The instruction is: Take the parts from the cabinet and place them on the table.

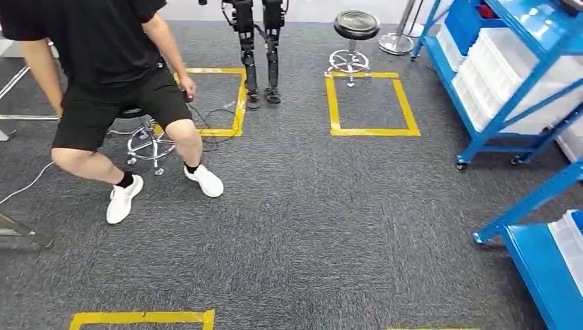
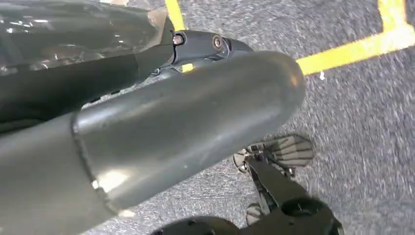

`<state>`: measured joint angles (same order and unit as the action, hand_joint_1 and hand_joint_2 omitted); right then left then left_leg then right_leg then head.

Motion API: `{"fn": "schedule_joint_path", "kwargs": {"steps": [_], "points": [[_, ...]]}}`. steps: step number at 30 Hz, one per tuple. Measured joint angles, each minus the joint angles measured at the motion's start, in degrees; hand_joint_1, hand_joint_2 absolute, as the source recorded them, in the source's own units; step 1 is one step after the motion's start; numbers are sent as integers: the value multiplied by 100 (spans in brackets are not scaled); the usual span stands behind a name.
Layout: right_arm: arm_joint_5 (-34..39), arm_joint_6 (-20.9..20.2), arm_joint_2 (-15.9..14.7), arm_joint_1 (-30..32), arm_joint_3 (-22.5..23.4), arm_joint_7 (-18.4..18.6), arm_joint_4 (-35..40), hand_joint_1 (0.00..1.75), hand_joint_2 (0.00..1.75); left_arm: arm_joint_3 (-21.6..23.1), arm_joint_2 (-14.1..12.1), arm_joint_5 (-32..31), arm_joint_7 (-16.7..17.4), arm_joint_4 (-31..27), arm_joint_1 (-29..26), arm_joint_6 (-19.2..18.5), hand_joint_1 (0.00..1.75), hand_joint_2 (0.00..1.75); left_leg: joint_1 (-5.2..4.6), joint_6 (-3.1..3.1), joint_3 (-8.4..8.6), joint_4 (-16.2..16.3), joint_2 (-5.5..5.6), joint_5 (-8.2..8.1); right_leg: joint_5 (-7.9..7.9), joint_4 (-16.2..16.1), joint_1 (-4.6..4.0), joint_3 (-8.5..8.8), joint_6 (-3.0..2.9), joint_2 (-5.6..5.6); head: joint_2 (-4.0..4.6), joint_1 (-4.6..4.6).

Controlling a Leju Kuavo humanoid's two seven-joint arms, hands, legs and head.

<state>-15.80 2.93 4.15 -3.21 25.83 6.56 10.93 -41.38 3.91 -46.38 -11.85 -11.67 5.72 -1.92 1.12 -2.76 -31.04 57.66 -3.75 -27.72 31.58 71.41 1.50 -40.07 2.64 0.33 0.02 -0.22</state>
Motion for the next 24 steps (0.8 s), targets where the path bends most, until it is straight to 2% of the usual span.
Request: {"fn": "schedule_joint_path", "kwargs": {"steps": [1, 2, 3, 4, 5, 6, 7, 8, 9, 10, 11, 12, 13, 14, 15, 16, 17, 18, 19, 20, 22, 23, 24], "points": [[0, 6, -4, 0, 0, -2, 0, 0, 0, 0, 4, 0, 0, 0, 0, 17, 0, 0, 6, 25, 17, 1, -62, -16, -182, -523, 24, 287, 69, -75, 0, 2], [0, 11, -7, -11, 0, -9, 0, 0, 0, 0, 7, 0, 0, 0, 0, 22, 0, 0, 10, 59, 45, 7, -126, -36, -341, -1083, 39, 610, 116, -292, 0, 0], [0, 11, 9, -37, 0, -11, 2, 0, 0, 0, 2, -11, -2, -2, -3, 37, 0, 0, -41, 121, 61, 27, -184, -81, -419, -1319, 0, 713, 72, -568, 0, -13], [0, 13, 7, -52, 0, -11, 0, 0, 0, 0, 2, -44, -13, -2, -4, 79, 0, 0, -45, 179, 98, 25, -240, -119, -469, -1331, -50, 760, 11, -503, 0, 4], [0, 13, 7, -36, 0, -15, 0, 0, 0, 2, 4, -50, -24, -2, 12, 129, 0, 0, -44, 203, 130, 13, -290, -121, -469, -1328, -49, 716, -38, -427, 0, 44], [-2, 17, 4, -28, 0, -15, 0, 0, 0, 2, 7, -50, -37, -2, 36, 175, 0, 0, -19, 233, 176, -18, -352, -117, -468, -1327, -84, 697, -70, -378, 0, 35], [-13, 26, 0, -25, 0, -15, 0, 0, 0, 2, 13, -50, -50, -4, 57, 212, 0, 0, -8, 275, 201, -32, -420, -131, -469, -1339, -80, 685, -114, -305, 0, 31], [-26, 35, -9, -28, 0, -15, 0, 0, 0, 4, 24, -55, -57, -4, 71, 236, 0, 0, 46, 331, 196, 20, -320, -189, -501, -1375, 58, 768, -177, -219, 0, 42], [-44, 37, -6, -28, 2, -18, 2, 0, 0, 4, 26, -59, -65, -4, 76, 269, 0, 0, 58, 344, 131, 219, 30, -363, -514, -1373, 29, 767, -206, -167, 0, 86], [-57, 37, -4, -33, 2, -17, 2, 0, 0, 4, 31, -59, -79, -4, 68, 293, 0, 0, 65, 331, -41, 624, 232, -627, -529, -1370, 9, 762, -288, -116, 0, 94], [-66, 37, 0, -36, 2, -17, 2, 0, 0, 4, 31, -61, -79, -4, 49, 332, 0, 0, 57, 328, -267, 1107, 330, -867, -531, -1370, -20, 757, -307, -36, 0, 96], [-72, 37, 7, -36, 2, -18, 2, 0, 0, 4, 31, -92, -85, -4, 27, 391, 0, 0, 56, 324, -510, 1588, 376, -1047, -530, -1367, -48, 752, -310, 56, 0, 92], [-74, 37, 4, -31, 2, -17, 2, 0, 0, 4, 31, -111, -92, -4, 16, 431, 0, 0, 56, 316, -694, 1891, 393, -1089, -528, -1364, -73, 755, -313, 150, 0, 94], [-74, 37, 4, -27, 2, -17, 2, 0, 0, 4, 33, -111, -107, -4, 13, 439, 0, 0, 56, 300, -723, 1862, 392, -973, -528, -1364, -85, 764, -313, 226, 0, 92], [-83, 37, 0, -21, 2, -17, 2, 0, 0, 4, 35, -111, -122, -4, 14, 441, 0, 0, 56, 277, -632, 1578, 394, -731, -528, -1362, -94, 777, -313, 309, 0, 92], [-92, 37, 0, -22, 2, -20, 2, 0, 0, 4, 35, -114, -140, -4, 16, 441, 0, 0, 56, 251, -450, 1143, 419, -446, -528, -1361, -96, 795, -312, 390, 0, 92], [-94, 37, 0, -27, 2, -20, 2, 0, 0, 4, 35, -120, -144, -4, 16, 443, 0, 0, 57, 224, -238, 657, 504, -185, -527, -1361, -96, 813, -311, 467, 0, 92], [-96, 39, 9, -29, 2, -20, 2, 0, 0, 4, 35, -131, -144, -4, 16, 448, 0, 0, 58, 191, -83, 264, 817, -33, -528, -1359, -92, 796, -305, 536, 0, 94], [-96, 37, 11, -54, 2, -22, 2, 0, 0, 4, 35, -138, -144, -4, 16, 455, 0, 0, 55, 194, -58, 110, 882, -59, -513, -1311, -165, 779, -277, 591, 0, 81], [-96, 39, 15, -51, 4, -26, 2, 0, 0, 4, 33, -147, -142, -4, 28, 457, 0, 0, 19, 187, -56, 130, 786, -59, -531, -1333, -127, 731, -243, 632, 0, 83], [-96, 39, 15, -25, 4, -26, 2, 0, 0, 9, 35, -160, -142, -7, 54, 459, 0, 0, -37, 91, -39, 101, 691, -43, -569, -1392, -92, 680, -148, 749, 0, 90], [-96, 39, 13, -19, 4, -26, 0, 0, 0, 17, 44, -162, -142, -7, 63, 463, 0, 0, 26, 28, 2, -31, 620, 41, -568, -1349, -113, 677, -135, 679, 0, 81], [-98, 39, 11, -13, 7, -28, 2, 0, 0, 33, 50, -162, -135, -7, 67, 474, 0, 0, 4, 26, 40, -78, 555, 71, -509, -1248, -115, 622, -142, 341, 0, 77]]}}
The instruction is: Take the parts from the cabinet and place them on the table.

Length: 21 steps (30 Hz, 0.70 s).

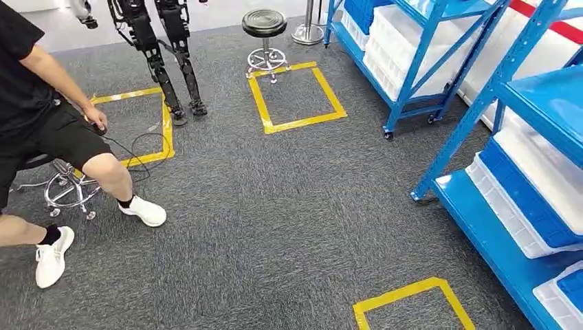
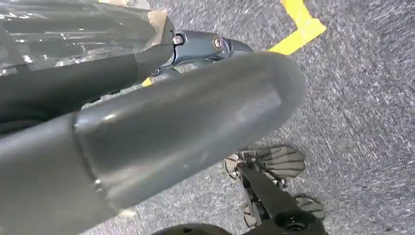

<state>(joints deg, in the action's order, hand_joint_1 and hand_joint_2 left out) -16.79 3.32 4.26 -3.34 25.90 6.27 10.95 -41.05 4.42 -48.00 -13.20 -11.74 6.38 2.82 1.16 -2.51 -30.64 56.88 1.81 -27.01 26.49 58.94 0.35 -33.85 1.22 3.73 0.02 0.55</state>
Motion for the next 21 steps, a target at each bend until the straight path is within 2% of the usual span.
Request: {"fn": "schedule_joint_path", "kwargs": {"steps": [1, 2, 3, 4, 5, 6, 7, 8, 9, 10, 11, 13, 14, 15, 16, 17, 18, 19, 20, 21], "points": [[0, 0, 2, -13, 0, 0, -2, 0, 0, 17, -2, 0, 0, 0, -12, 13, 0, 0, -6, -31, -2, -15, -70, 3, 160, 257, -5, -130, -27, -161, 0, -24], [0, 0, 2, -35, 0, 0, -2, 0, 0, 22, -2, -7, 17, 0, -29, 15, 0, 0, -21, -36, -5, -15, -183, 6, 388, 742, 23, -381, -58, -235, 0, -37], [0, 0, 4, -42, 0, 0, -2, 0, 0, 24, -4, -13, 28, 0, -38, 15, 0, 0, -31, -38, -11, -14, -284, -1, 556, 1179, 43, -600, -62, -270, 0, -28], [0, 0, 9, -40, 0, 2, -2, 0, 0, 28, -4, -20, 42, 0, -36, 15, 0, 0, -34, -41, -21, -12, -365, -4, 645, 1487, 61, -746, -37, -289, 0, -33], [2, 0, 9, -24, 2, 4, -2, 0, 0, 35, -4, -28, 50, 0, -30, 13, 0, 0, -34, -37, -23, -11, -439, -7, 626, 1550, 82, -768, 12, -306, 0, -35], [2, 0, 9, -13, 2, 7, -2, 0, 0, 52, -2, -46, 52, 0, -25, 13, 0, 0, -30, -28, -23, -9, -509, -12, 517, 1330, 103, -639, 85, -327, 0, -35], [2, 2, 7, -9, 4, 11, -2, 0, 0, 68, 0, -61, 57, 0, -22, 6, 0, 0, -21, -10, -14, -6, -576, -23, 340, 868, 128, -379, 160, -372, 0, -40], [2, 4, 0, -15, 4, 11, -2, 0, 0, 74, 4, -68, 59, 0, -21, 6, 0, 0, -15, 17, 5, 0, -642, -39, 160, 297, 150, -54, 222, -497, 0, -37], [2, 4, 2, -27, 4, 11, -2, 0, 0, 78, 2, -68, 61, -2, -18, 6, 0, 0, -39, 62, 33, 20, -698, -64, 80, -135, 155, 181, 219, -814, 0, -48], [2, 4, 18, -45, 4, 11, 0, 0, 0, 79, -4, -68, 66, -7, -21, 6, 0, 0, -71, 122, 41, 34, -751, -110, 59, -132, 88, 186, 182, -915, 0, -52], [2, 4, 18, -50, 4, 11, 0, 0, 0, 81, -4, -68, 68, -7, -11, 6, 0, 0, -68, 167, 73, 32, -793, -123, 57, -125, 90, 185, 105, -791, 0, -20], [2, 4, 15, -34, 4, 11, 0, 0, 0, 85, 0, -68, 70, -7, 29, 7, 0, 0, -25, 222, 139, 9, -910, -142, 72, -127, 49, 132, 41, -668, 0, -20], [2, 4, 11, -37, 7, 11, 0, 0, 0, 87, 9, -68, 70, -7, 42, 6, 0, 0, 4, 270, 150, 19, -941, -172, 49, -150, 89, 204, -21, -590, 0, -26], [2, 6, 13, -32, 7, 11, 0, 0, 0, 90, 9, -70, 72, -7, 52, 6, 0, 0, 45, 312, 113, 139, -641, -276, 33, -159, 129, 209, -50, -528, 0, -7], [2, 9, 7, -41, 7, 11, 0, 0, 0, 92, 11, -70, 70, -7, 51, 4, 0, 0, 54, 305, -4, 424, -393, -491, 12, -155, 125, 206, -105, -480, 0, 4], [2, 9, 9, -43, 9, 13, 0, 0, 0, 94, 15, -70, 72, -7, 42, 4, 0, 0, 51, 303, -206, 868, -263, -748, 6, -154, 111, 203, -134, -419, 0, 4], [2, 11, 13, -46, 9, 13, 0, 0, 0, 94, 11, -70, 79, -7, 22, 4, 0, 0, 47, 306, -460, 1395, -202, -978, 0, -152, 84, 196, -158, -333, 0, 7], [2, 11, 15, -43, 9, 13, 0, 0, 0, 94, 9, -70, 83, -7, 13, 4, 0, 0, 46, 297, -696, 1831, -177, -1101, 2, -149, 57, 196, -160, -244, 0, 4], [2, 11, 15, -35, 9, 13, 0, 0, 0, 94, 9, -70, 83, -7, 7, 4, 0, 0, 46, 285, -799, 1966, -174, -1063, 2, -148, 41, 201, -161, -166, 0, 2], [2, 9, 15, -30, 11, 13, 0, 0, 0, 94, 9, -70, 83, -7, 7, 4, 0, 0, 46, 259, -773, 1809, -169, -880, 2, -147, 34, 210, -161, -84, 0, 2]]}}
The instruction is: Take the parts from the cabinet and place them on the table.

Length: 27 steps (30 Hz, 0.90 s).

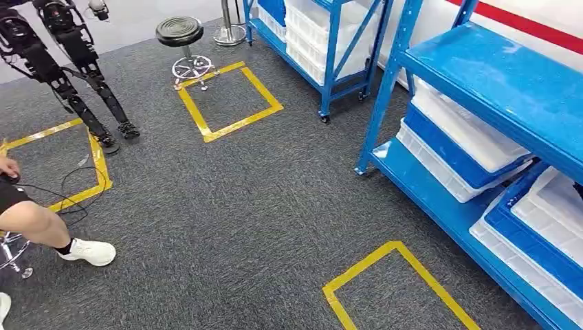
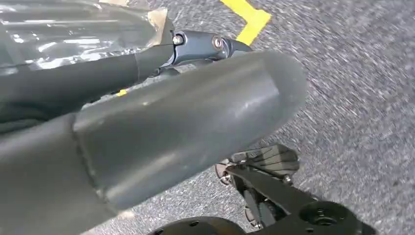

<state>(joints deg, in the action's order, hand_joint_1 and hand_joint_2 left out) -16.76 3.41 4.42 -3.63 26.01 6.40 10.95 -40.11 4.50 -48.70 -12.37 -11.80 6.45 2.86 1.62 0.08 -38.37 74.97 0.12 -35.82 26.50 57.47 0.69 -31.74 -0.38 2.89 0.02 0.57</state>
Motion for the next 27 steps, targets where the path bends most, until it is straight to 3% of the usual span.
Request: {"fn": "schedule_joint_path", "kwargs": {"steps": [2, 3, 4, 5, 6, 8, 9, 10, 11, 13, 14, 15, 16, 17, 18, 19, 20, 21, 23, 24, 25, 26, 27], "points": [[0, 2, 0, -1, 4, 0, 0, 0, 0, 0, 0, 0, 0, 0, 3, 0, 0, 0, -1, -64, 358, -876, 83, 550, -1, 1, -6, 26, 2, 162, 0, 2], [0, 2, 4, -2, 7, 0, 0, 0, 0, 0, -4, 0, 0, 0, 2, 0, 0, 0, -1, -104, 582, -1386, 299, 789, -1, 1, -3, 31, 4, 236, 0, 2], [0, 0, 20, -10, 7, 0, 0, 0, 0, 0, -11, 0, 0, 0, 1, 0, 0, 0, -14, -128, 678, -1635, 518, 788, 5, 24, -54, 12, 18, 298, 0, -2], [0, 2, 22, -17, 9, 0, 0, 0, 0, 0, -11, 0, 0, 0, 4, 0, 0, 0, -23, -116, 669, -1648, 400, 794, 2, 15, -47, -9, 46, 352, 0, -8], [0, 2, 24, -11, 11, 0, 0, 0, 0, 0, -11, 0, 0, 0, 11, 0, 0, 0, -54, -131, 666, -1641, 361, 790, -12, 7, -26, -35, 83, 395, 0, -2], [0, 2, 24, 21, 20, 0, 0, 0, 0, 2, -9, 0, 0, 0, 40, 0, 0, 0, -82, -203, 694, -1703, 255, 839, -43, -35, -17, -114, 183, 495, 0, -2], [0, 0, 20, 23, 24, 0, 0, 0, 0, 9, 2, 0, 0, 0, 48, 0, 0, 0, -40, -252, 727, -1798, 163, 910, 2, 90, -23, -112, 174, 248, 0, -9], [0, 2, 20, 10, 24, 0, 0, 0, 0, 7, 2, 0, 0, 0, 37, 0, 0, 0, -53, -290, 742, -1828, 114, 913, 150, 287, -35, -232, 151, -23, 0, -24], [0, 0, 20, -3, 24, 0, 0, 0, 0, 7, 0, 0, 0, 0, 26, 0, 0, 0, -62, -295, 739, -1828, 19, 916, 382, 678, -27, -440, 123, -146, 0, -42], [0, 2, 22, -20, 24, 0, 0, 0, 0, 7, -2, 0, 0, 0, 9, 0, 0, 0, -79, -301, 723, -1826, -163, 911, 741, 1562, 12, -879, 130, -207, 0, -41], [0, 2, 22, -18, 24, 0, 0, 0, 0, 7, -2, 0, 0, 0, 10, 0, 0, 0, -81, -298, 718, -1825, -235, 910, 780, 1782, 29, -978, 180, -216, 0, -48], [0, 2, 20, 4, 26, 0, 0, 0, 0, 7, 0, 0, 0, 0, 13, 0, 0, 0, -81, -292, 719, -1824, -308, 906, 714, 1693, 48, -925, 244, -229, 0, -44], [0, 2, 15, 18, 26, 0, 0, 0, 0, 7, 0, 0, 0, 0, 14, -2, 0, 0, -75, -282, 724, -1822, -372, 900, 556, 1331, 65, -718, 325, -259, 0, -53], [0, 2, 9, 21, 26, 0, 0, 0, 0, 7, 9, 0, 0, 0, 13, -4, 0, 0, -67, -262, 738, -1819, -436, 888, 351, 757, 82, -407, 398, -341, 0, -55], [0, 2, -7, 12, 26, 0, 0, 0, 0, 7, 13, 0, 0, 0, 14, -4, 0, 0, -66, -233, 757, -1807, -502, 872, 178, 167, 98, -76, 441, -524, 0, -59], [0, 2, 11, -5, 26, 0, 0, 0, 0, 7, 4, 0, 0, -2, 13, -4, 0, 0, -116, -183, 788, -1794, -557, 836, 91, 4, 83, -20, 368, -834, 0, -57], [0, 2, 9, -15, 26, 0, 0, 0, 0, 7, 2, 0, 0, -2, 10, -4, 0, 0, -113, -132, 806, -1789, -600, 804, 50, -26, 17, 43, 336, -801, 0, -68], [0, 2, 7, -9, 26, 0, 0, 0, 0, 7, 4, 0, 0, -2, 27, -4, 0, 0, -121, -93, 845, -1793, -645, 803, 50, -14, 14, -25, 268, -702, 0, -45], [0, 2, 0, -4, 28, 0, 0, 0, 0, 9, 7, 0, 0, -4, 58, -4, 0, 0, -88, -34, 896, -1819, -778, 786, 45, -20, -9, -38, 194, -581, 0, -46], [0, 2, -4, -6, 28, 0, 0, 0, 0, 11, 11, 0, 0, -4, 61, -4, 0, 0, -40, 14, 894, -1781, -745, 741, 5, -59, 134, 47, 121, -501, 0, -42], [0, 2, -4, -9, 28, 0, 0, 0, 0, 11, 11, 0, 0, -4, 63, -4, 0, 0, -22, 36, 838, -1584, -410, 559, -16, -55, 118, 36, 86, -441, 0, -2], [0, 2, -7, -18, 28, 0, 0, 0, 0, 11, 15, 0, 0, -2, 55, -4, 0, 0, -8, 41, 687, -1216, -191, 304, -32, -55, 103, 23, 24, -395, 0, 6], [0, 2, 0, -20, 28, 0, 0, 0, 0, 11, 13, 0, 0, -2, 39, -4, 0, 0, -9, 52, 467, -728, -69, 47, -34, -55, 87, 9, 9, -330, 0, 2]]}}
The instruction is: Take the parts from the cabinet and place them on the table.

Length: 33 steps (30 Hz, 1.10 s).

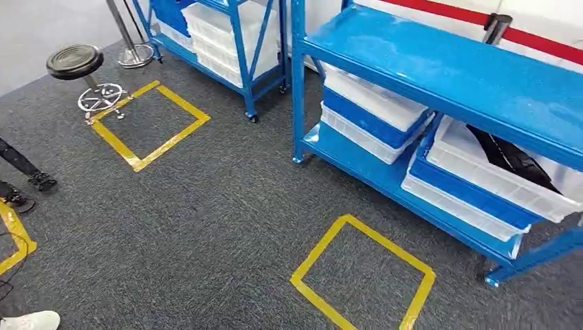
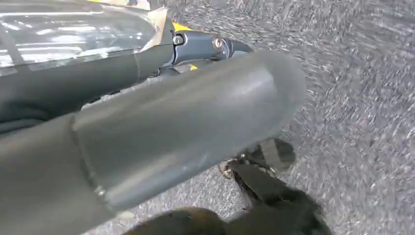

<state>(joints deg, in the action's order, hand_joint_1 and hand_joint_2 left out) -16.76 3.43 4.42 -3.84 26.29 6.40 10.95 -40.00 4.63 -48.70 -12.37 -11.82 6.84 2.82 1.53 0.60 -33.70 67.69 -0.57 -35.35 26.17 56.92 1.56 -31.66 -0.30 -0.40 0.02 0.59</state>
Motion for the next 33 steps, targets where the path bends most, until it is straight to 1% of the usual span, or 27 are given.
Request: {"fn": "schedule_joint_path", "kwargs": {"steps": [1, 2, 3, 4, 6, 7, 8, 9, 11, 12, 13, 14, 15, 16, 17, 18, 19, 20, 21, 22, 23, 24, 25, 26, 27, 28, 33], "points": [[2, 0, 4, 2, 0, 0, 0, 0, 0, 0, -4, -2, 0, 0, -17, 0, 0, 0, -1, 10, -241, 493, 53, -207, -2, 4, -21, -14, -3, 84, 0, 0], [2, 0, 4, 4, 0, 0, 0, 0, 0, 0, -4, -2, 2, 0, -28, 0, 0, 0, -1, 10, -409, 809, 68, -278, -12, 6, -37, -19, -18, 160, 0, 0], [0, 0, 2, 11, 0, 0, 0, 0, 0, 0, -4, 0, 2, 0, -32, 0, 0, 0, 0, 2, -436, 811, 70, -187, -12, 8, -45, -15, -18, 239, 0, -4], [0, 0, 2, 18, 0, 0, 0, 0, 0, 0, -4, 0, 2, 0, -31, 0, 0, 0, 0, -16, -331, 534, 71, 39, -12, 12, -46, -8, -18, 309, 0, 2], [0, 0, 4, 17, 0, 0, 0, 0, 0, 0, -7, 0, 2, 0, -29, 0, 0, 0, 4, -56, 123, -458, 133, 589, -13, 13, -46, 18, -13, 442, 0, 2], [0, 0, 7, 16, 0, 0, 0, 0, 0, 0, -11, 0, 0, 0, -28, 0, 0, 0, 10, -91, 313, -896, 342, 738, -17, 13, -45, 12, -5, 489, 0, 2], [0, 0, 13, 6, 0, 0, 0, 0, 0, 0, -13, 0, 0, 0, -24, 0, 0, 0, 0, -102, 342, -1010, 416, 697, -18, 46, -122, -18, 38, 538, 0, -9], [0, 0, 15, 7, 0, 0, 0, 0, 0, 2, -15, 0, 2, 0, -16, 0, 0, 0, -19, -110, 329, -995, 345, 702, -41, 28, -92, -50, 76, 574, 0, -11], [2, 0, 15, 22, 0, 0, 0, 0, 0, 0, -15, 0, 0, 0, -8, 0, 0, 0, -70, -182, 315, -995, 271, 726, -83, -14, -61, -81, 171, 658, 0, -4], [0, 0, 15, 27, 0, 0, 0, 0, 0, 0, -11, 0, 0, 0, -4, 0, 0, 0, -30, -260, 337, -1093, 208, 792, -82, 5, -106, -137, 212, 658, 0, -9], [0, 0, 13, 27, 0, 0, 0, 0, 0, 0, -4, 0, 0, 0, 0, 0, 0, 0, -33, -295, 361, -1140, 152, 829, -1, 150, -87, -193, 195, 388, 0, -11], [2, 0, 13, 17, 0, 0, 0, 0, 0, 0, -6, 0, 0, 0, -7, 0, 0, 0, -32, -339, 354, -1153, 98, 835, 198, 442, -95, -334, 153, 214, 0, -41], [0, 0, 15, 1, 0, 0, 0, 0, 0, 0, -9, 0, 0, 0, -25, 0, 0, 0, -43, -340, 343, -1152, 26, 835, 449, 939, -83, -578, 126, 145, 0, -50], [0, 0, 15, -4, 0, 0, 0, 0, 0, 0, -9, 0, 2, 0, -31, 0, 0, 0, -51, -340, 330, -1149, -41, 835, 641, 1415, -69, -803, 123, 122, 0, -46], [0, 0, 17, -1, 0, 0, 0, 0, 0, 0, -9, 0, 2, 0, -33, 0, 0, 0, -52, -338, 316, -1145, -94, 836, 758, 1800, -55, -971, 152, 113, 0, -48], [0, 0, 15, 13, 0, 0, 0, 0, 0, 0, -11, 0, 2, 0, -33, 0, 0, 0, -51, -335, 313, -1144, -132, 838, 755, 1886, -42, -994, 203, 108, 0, -48], [0, 0, 11, 27, 0, 0, 0, 0, 0, 0, -9, 0, 2, 0, -32, 0, 0, 0, -42, -328, 315, -1143, -163, 839, 657, 1678, -27, -858, 273, 101, 0, -50], [2, 0, 2, 31, 0, 0, 0, 0, 0, 0, -7, 0, 2, 0, -32, -2, 0, 0, -35, -320, 321, -1140, -189, 839, 479, 1213, -13, -582, 349, 80, 0, -52], [2, 0, -9, 28, 0, 0, 0, 0, 0, 0, 0, 0, 2, 0, -29, -2, 0, 0, -26, -292, 334, -1136, -207, 833, 282, 614, 13, -242, 409, 33, 0, -52], [2, 0, -18, 22, 0, 0, 0, 0, 0, 0, 4, 0, 2, 0, -27, -2, 0, 0, -29, -256, 344, -1125, -226, 825, 158, 125, 36, 39, 431, -60, 0, -55], [2, 0, -11, 10, 0, 0, 0, 0, 0, 0, 2, 0, 2, 0, -26, -2, 0, 0, -87, -193, 329, -1086, -237, 788, 126, -1, -12, 76, 377, -101, 0, -70], [2, 0, -11, 11, 0, 0, 0, 0, 0, 0, 2, 0, 2, 0, -22, -2, 0, 0, -80, -156, 337, -1095, -244, 783, 108, -1, -13, 87, 283, -53, 0, -48], [2, 0, -15, 17, 0, 0, 0, 0, 0, 0, 4, 0, 2, 0, -8, -2, 0, 0, -67, -122, 348, -1104, -254, 787, 115, 10, -37, 47, 232, -49, 0, -20], [2, 0, -18, 23, 0, 0, 0, 0, 0, 0, 2, 0, 0, 0, -4, 0, 0, 0, -46, -96, 354, -1109, -255, 779, 99, -5, -16, 73, 208, -45, 0, -31], [2, 0, -13, 28, 0, 0, 0, 0, 0, 0, -9, 0, 2, -2, -5, 0, 0, 0, -33, -205, 345, -1105, -243, 750, 94, -7, 9, 94, 208, -40, 0, -28], [-8, 4, -18, 27, 0, 0, 0, 0, 0, 0, -7, -2, 0, 0, -5, 0, 0, 0, -33, -305, 339, -1099, -244, 811, 87, -5, -13, 95, 192, -37, 0, -9], [-608, 302, -24, 22, -192, -188, 0, 0, 0, 11, 26, -98, -85, 0, 16, 39, 0, 0, -8, -340, 366, -1140, -227, 835, 90, -4, -48, 94, 182, -35, 0, -9]]}}
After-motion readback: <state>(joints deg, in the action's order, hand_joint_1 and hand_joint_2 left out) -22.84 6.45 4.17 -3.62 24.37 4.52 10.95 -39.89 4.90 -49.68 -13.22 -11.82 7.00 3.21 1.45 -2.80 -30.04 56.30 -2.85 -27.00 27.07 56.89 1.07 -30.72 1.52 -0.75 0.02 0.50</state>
